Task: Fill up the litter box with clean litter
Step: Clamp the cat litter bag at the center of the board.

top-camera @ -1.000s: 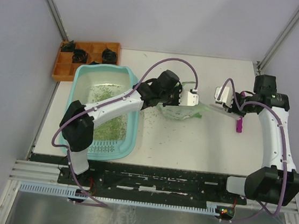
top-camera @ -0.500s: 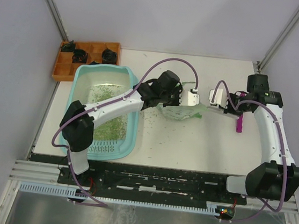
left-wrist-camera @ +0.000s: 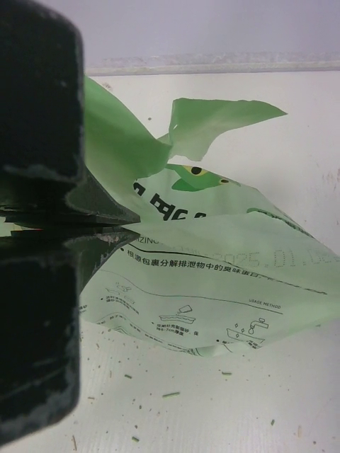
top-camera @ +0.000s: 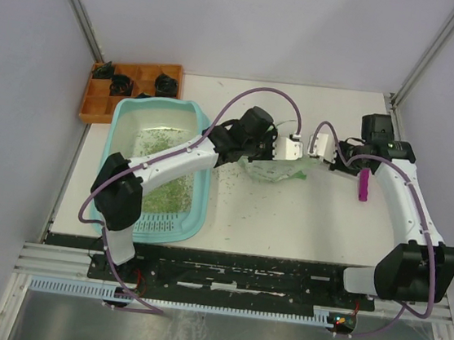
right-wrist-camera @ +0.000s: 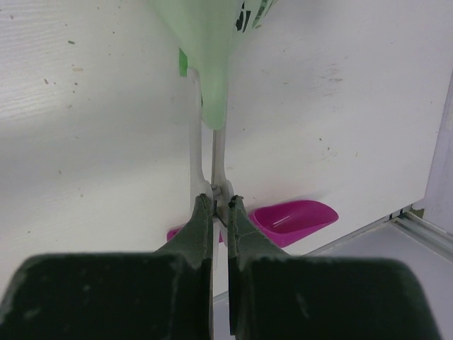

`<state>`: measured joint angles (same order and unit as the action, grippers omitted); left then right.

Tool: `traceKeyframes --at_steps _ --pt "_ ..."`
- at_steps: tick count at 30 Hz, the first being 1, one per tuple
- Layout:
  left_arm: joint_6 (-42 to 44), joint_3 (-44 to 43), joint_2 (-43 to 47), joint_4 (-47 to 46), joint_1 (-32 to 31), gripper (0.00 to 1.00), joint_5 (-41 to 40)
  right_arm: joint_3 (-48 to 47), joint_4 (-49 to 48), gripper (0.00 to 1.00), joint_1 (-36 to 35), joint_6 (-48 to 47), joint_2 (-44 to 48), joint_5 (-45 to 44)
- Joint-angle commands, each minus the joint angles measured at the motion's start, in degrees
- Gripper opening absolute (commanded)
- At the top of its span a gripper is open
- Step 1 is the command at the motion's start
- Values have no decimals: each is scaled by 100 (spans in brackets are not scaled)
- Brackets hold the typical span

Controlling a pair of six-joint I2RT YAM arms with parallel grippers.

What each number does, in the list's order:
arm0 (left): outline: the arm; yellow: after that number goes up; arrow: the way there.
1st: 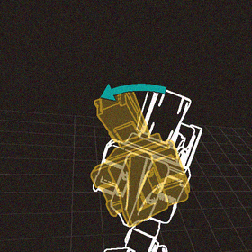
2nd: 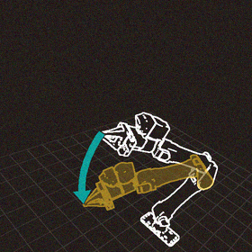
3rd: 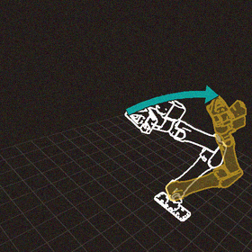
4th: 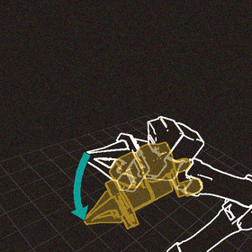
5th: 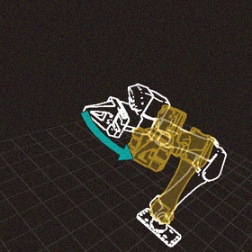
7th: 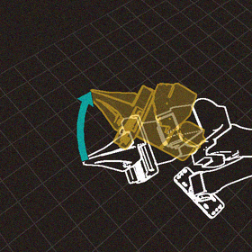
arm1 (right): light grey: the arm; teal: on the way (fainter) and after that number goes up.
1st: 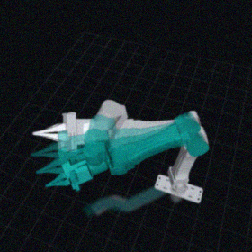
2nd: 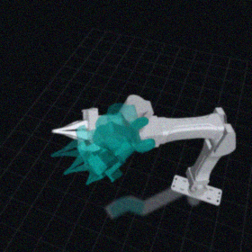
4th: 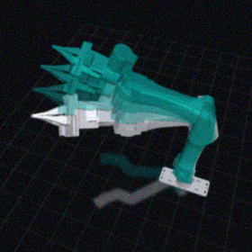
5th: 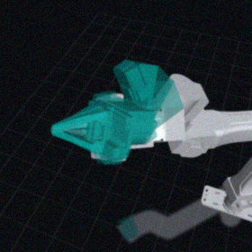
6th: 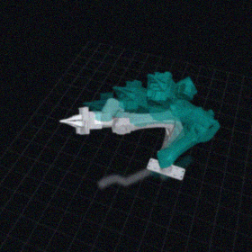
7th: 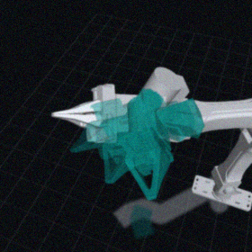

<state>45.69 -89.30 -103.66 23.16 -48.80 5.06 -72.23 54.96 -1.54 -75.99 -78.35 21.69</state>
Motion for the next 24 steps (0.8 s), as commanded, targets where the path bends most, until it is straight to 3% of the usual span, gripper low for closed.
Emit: traceKeyframes --at_steps 1,24 --pt "-245 -311 92 -199 -97 3 214 23 -677 2 -147 251 228 -169" --pt "-265 -313 99 -130 -99 3 231 48 -1172 2 -239 439 715 -349"
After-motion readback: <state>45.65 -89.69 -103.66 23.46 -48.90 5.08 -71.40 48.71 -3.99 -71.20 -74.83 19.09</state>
